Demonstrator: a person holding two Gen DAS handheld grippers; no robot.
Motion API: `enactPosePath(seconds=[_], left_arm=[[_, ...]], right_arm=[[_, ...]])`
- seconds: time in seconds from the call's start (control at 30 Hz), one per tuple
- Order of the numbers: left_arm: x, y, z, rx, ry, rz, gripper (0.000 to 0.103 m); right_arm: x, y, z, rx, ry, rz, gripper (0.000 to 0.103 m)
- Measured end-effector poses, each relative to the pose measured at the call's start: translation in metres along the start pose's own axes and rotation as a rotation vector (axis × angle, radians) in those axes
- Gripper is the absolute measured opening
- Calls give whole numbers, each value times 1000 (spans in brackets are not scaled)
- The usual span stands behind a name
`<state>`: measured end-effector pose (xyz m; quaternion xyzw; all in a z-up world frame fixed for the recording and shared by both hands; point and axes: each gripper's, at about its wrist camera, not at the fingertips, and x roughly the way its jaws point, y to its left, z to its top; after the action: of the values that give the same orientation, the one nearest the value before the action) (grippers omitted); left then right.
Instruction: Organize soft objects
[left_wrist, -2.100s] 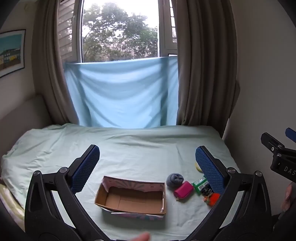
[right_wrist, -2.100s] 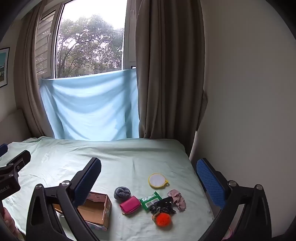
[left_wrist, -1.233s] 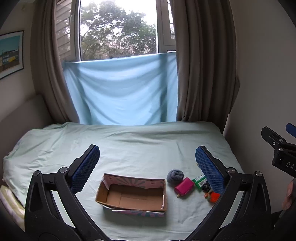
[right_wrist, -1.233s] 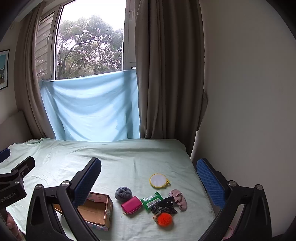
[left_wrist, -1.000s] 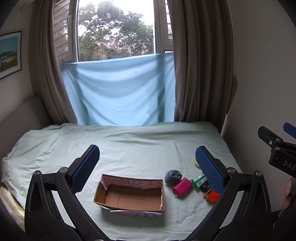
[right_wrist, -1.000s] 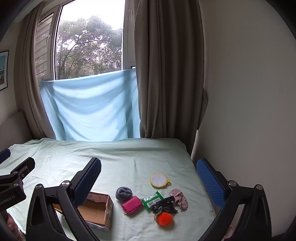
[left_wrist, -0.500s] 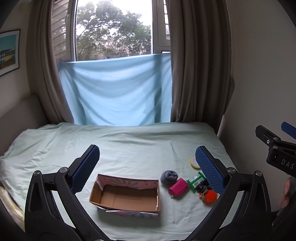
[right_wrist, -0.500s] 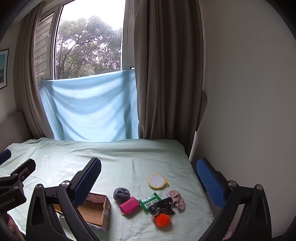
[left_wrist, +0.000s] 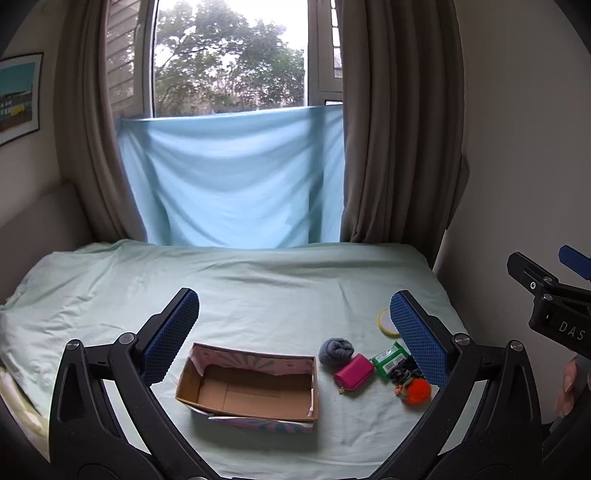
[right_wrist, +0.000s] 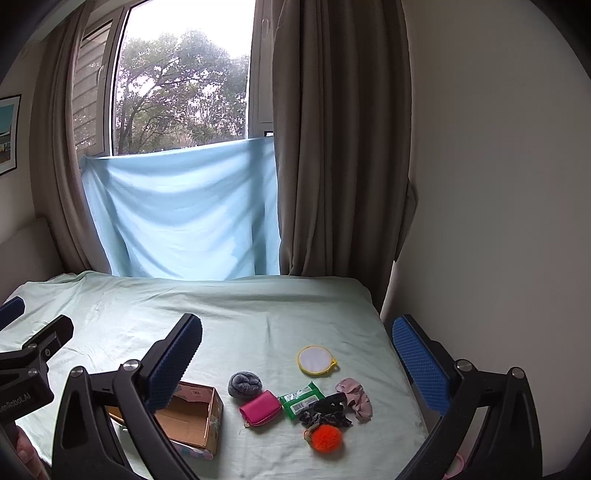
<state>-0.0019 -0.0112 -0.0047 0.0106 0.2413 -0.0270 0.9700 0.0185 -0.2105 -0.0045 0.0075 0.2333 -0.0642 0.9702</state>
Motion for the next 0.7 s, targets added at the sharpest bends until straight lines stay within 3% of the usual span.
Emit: enactPosePath(seconds=[0.7], left_arm=[[4,-6,-3,16,-11,4,103]], right_arm=[[1,3,-1,2,3,2,103]])
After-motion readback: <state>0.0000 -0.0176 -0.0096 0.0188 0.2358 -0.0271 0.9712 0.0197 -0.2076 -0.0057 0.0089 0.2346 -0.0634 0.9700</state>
